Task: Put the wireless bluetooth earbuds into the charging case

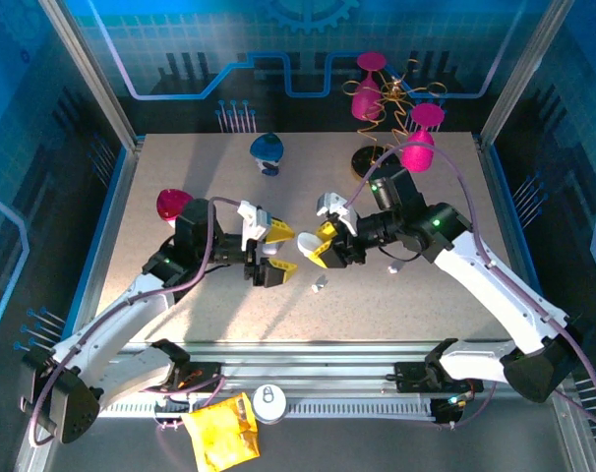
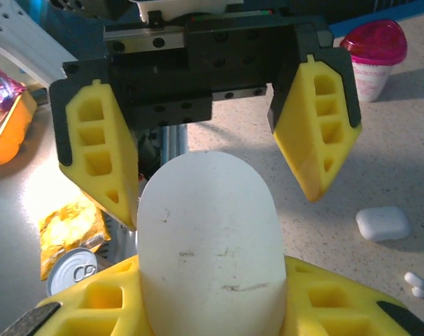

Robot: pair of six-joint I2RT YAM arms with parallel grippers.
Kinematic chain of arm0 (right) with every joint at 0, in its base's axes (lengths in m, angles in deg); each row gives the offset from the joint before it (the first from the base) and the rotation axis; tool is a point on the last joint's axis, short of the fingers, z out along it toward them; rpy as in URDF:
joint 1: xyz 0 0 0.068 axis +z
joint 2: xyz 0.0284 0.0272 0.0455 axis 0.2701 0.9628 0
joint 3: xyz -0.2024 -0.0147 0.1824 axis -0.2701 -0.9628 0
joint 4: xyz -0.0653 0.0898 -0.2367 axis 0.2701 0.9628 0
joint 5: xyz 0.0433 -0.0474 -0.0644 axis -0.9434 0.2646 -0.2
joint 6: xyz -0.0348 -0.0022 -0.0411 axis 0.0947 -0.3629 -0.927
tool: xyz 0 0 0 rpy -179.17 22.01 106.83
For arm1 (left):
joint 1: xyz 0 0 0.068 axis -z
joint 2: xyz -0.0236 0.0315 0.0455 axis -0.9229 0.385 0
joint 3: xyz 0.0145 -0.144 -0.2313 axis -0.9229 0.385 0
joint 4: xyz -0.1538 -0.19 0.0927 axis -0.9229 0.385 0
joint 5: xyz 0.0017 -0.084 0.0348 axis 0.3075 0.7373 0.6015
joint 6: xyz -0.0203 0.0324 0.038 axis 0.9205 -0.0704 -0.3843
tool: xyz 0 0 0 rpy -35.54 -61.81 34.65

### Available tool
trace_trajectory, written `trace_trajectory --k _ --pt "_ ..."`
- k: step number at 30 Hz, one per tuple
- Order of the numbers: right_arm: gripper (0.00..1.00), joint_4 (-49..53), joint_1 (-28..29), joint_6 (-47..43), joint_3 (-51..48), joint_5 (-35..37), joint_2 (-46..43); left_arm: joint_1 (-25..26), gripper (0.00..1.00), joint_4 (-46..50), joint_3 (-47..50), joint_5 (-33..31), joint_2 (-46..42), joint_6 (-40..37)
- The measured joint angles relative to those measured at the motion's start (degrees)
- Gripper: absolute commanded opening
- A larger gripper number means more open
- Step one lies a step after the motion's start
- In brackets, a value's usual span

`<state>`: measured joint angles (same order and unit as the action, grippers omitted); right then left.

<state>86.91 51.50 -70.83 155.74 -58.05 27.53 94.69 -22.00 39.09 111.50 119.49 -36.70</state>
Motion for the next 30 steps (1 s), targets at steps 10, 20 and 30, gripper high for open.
trace_trajectory --k 10,20,30 --pt "0.26 1.66 1.29 -0.02 1.92 -0.42 2.51 1.46 0.73 -1.07 -0.24 1.68 0.02 0.07" --pt "0.26 3.23 1.66 -0.42 2.67 -0.52 3.76 2.12 0.59 -1.14 -0.55 2.12 0.02 0.04" --pt "0.26 3.76 1.77 -0.44 2.69 -1.44 3.76 2.21 0.52 -1.09 -0.55 2.05 0.02 0.04"
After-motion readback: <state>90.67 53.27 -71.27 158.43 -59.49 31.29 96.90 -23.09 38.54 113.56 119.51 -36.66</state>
